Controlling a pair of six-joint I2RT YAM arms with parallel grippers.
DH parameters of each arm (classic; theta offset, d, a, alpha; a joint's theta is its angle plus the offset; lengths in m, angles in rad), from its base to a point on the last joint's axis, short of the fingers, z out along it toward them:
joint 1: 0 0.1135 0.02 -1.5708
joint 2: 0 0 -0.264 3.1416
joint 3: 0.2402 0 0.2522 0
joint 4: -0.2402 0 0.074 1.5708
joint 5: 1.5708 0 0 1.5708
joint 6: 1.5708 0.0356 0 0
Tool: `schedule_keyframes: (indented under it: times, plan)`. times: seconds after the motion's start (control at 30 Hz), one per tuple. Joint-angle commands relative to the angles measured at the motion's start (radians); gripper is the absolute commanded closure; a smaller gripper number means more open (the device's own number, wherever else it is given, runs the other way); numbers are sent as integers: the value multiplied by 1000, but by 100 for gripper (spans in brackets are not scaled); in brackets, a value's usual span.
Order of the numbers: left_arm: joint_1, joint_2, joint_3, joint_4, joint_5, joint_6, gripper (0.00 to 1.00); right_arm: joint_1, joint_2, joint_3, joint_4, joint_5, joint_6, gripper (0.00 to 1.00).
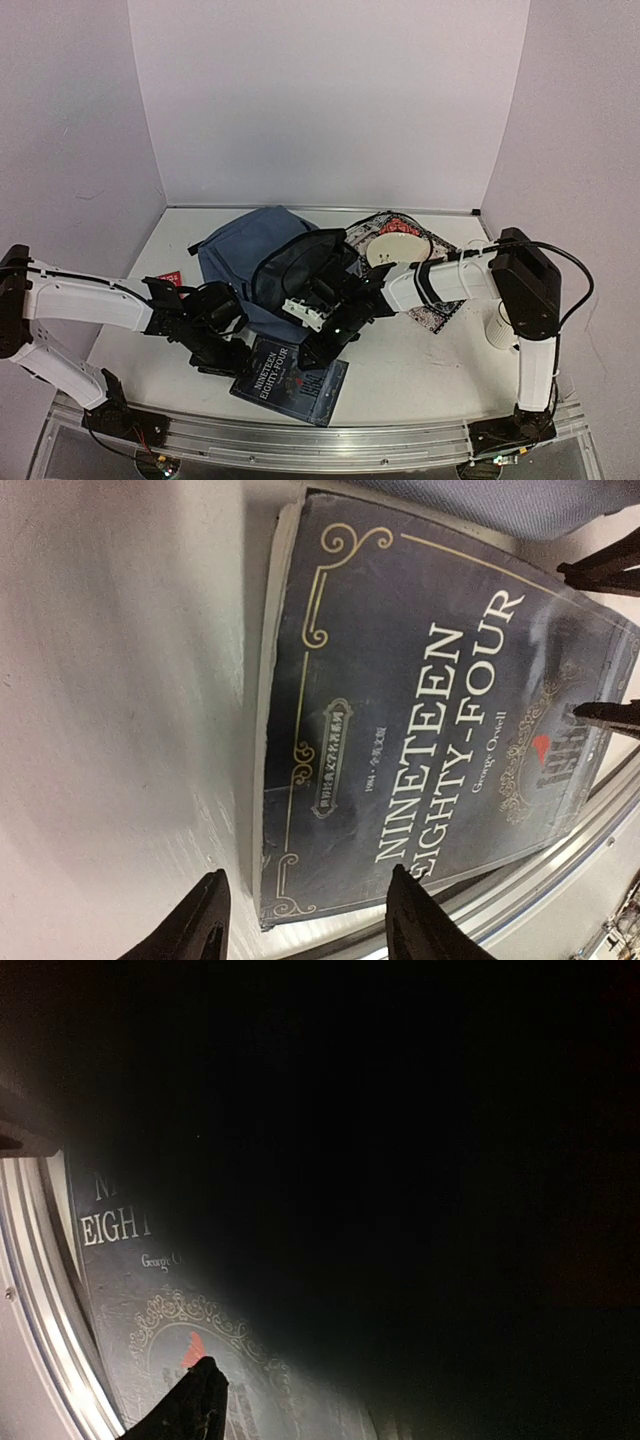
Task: Pack the student bag
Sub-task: Grab the book from the corner of the board.
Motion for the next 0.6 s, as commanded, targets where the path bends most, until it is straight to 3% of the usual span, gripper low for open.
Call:
schedule_keyframes:
  times: [0.0,0.33,0.57]
  plan:
    - [-11,27,-8,2,-2,-8,49,0,32,39,-69,-123,-55,39]
    - [-14,84,-13,51,-8,3,54,16,-39,65,-131,-248,-96,57]
    - [-14,96,-16,71,-14,5,55,19,-62,65,-143,-308,-98,64]
